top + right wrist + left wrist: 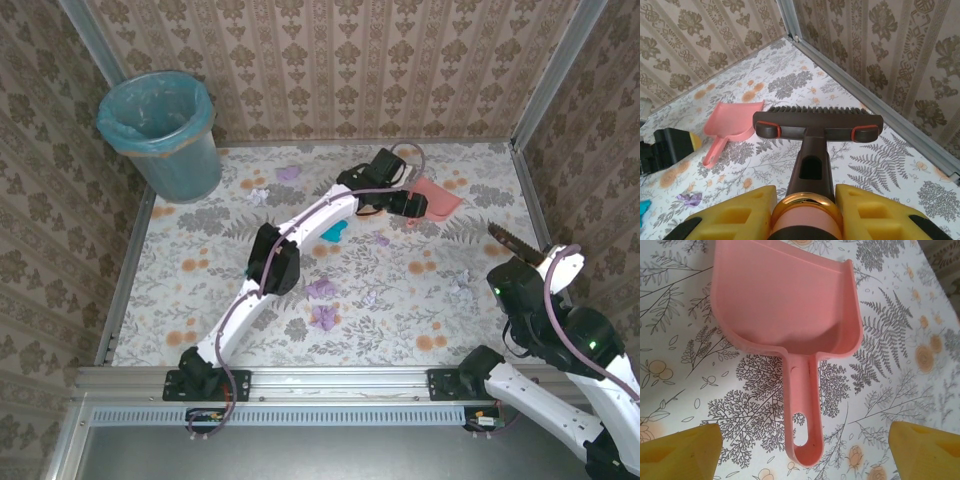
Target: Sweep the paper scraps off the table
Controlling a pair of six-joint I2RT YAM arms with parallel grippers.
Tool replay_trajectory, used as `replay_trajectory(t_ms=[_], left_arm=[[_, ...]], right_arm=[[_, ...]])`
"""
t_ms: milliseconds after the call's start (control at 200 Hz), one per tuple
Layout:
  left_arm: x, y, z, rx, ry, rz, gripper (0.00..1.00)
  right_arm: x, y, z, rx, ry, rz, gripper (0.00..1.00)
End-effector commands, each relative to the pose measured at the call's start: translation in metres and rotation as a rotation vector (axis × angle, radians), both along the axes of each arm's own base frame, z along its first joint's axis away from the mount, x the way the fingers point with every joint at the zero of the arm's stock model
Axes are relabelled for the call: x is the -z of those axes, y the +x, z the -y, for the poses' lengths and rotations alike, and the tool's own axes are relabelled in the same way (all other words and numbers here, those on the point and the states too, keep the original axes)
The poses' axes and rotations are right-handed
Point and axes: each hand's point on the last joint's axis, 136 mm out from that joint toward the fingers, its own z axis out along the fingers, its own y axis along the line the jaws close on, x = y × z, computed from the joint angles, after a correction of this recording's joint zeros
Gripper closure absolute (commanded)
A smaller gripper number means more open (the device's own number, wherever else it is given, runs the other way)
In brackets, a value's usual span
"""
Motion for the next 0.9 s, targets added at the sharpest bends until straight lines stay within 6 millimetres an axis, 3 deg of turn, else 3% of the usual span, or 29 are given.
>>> replay_trajectory(t_ms=[0,275,480,895], left_arm=[[0.015,-0.004,0.003,0.046,0.101,0.114,0.12],[0.035,0.0,0.004,0.06,0.181,0.199,0.11],[0.053,0.001,0.005,0.048,0.212,0.209,0.15],[0.058,-0.001,0.019,0.088,0.231,0.303,0.23]], right_arm=[[-0.003,0.005,-0.002,0.001,-0.005,0.021,1.0],[0.0,0.01,-0.01,-0.034,0.01,0.015,1.0],[-0.001,0.013,-0.012,-0.043,0.006,0.018,1.0],[-0.001,0.019,-0.017,-0.057,-0.012,0.015,1.0]])
